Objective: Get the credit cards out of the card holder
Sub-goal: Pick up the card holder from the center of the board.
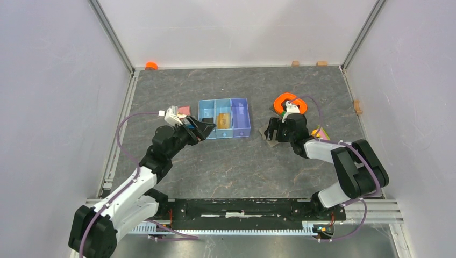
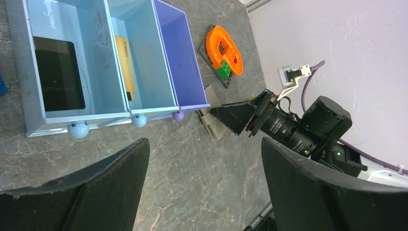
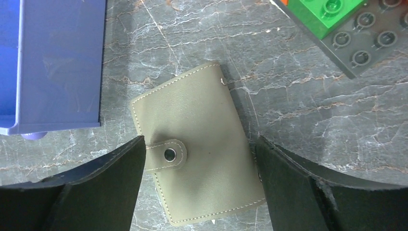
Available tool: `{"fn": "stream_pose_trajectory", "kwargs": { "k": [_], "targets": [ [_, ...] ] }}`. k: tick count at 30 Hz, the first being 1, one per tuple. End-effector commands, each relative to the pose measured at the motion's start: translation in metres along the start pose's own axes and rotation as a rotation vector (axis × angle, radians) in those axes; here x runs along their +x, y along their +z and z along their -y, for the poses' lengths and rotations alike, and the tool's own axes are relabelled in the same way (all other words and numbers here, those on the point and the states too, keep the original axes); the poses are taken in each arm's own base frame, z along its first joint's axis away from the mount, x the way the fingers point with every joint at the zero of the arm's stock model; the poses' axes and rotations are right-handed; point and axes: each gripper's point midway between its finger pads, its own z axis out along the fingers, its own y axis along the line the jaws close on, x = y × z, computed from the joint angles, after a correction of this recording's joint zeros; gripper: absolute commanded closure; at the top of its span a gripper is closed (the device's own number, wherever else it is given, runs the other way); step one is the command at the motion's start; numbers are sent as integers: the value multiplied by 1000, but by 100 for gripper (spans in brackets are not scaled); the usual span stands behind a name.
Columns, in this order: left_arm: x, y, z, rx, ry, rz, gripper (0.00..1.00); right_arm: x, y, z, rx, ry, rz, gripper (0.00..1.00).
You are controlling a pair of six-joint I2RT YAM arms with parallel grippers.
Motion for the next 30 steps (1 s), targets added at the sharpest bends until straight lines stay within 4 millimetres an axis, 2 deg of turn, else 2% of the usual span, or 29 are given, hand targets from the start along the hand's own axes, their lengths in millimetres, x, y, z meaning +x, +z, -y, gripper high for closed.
{"fn": "stream_pose_trajectory", "kwargs": {
  "k": [1,5,8,13,16,25,30],
  "targets": [
    [-10,7,22,55,63,5,9,10,2,-8,-43,-4,-53,8],
    [-4,12,23,49,103,-21,9,18,5,-4,-19,-47,-116,7],
    [-3,14,21,26,129,-31,8,21,-2,-8,-22,-138,-128,3],
    [-2,16,18,12,151,-37,8,25,-8,-13,41,-312,-202,2],
    [-1,17,17,12,156,-41,7,26,-10,-6,134,-373,-239,2],
    [2,20,18,13,148,-62,7,26,-11,-8,156,-387,-245,12],
    [5,21,17,8,143,-78,7,14,-16,-16,136,-376,-187,19]
  ]
}}
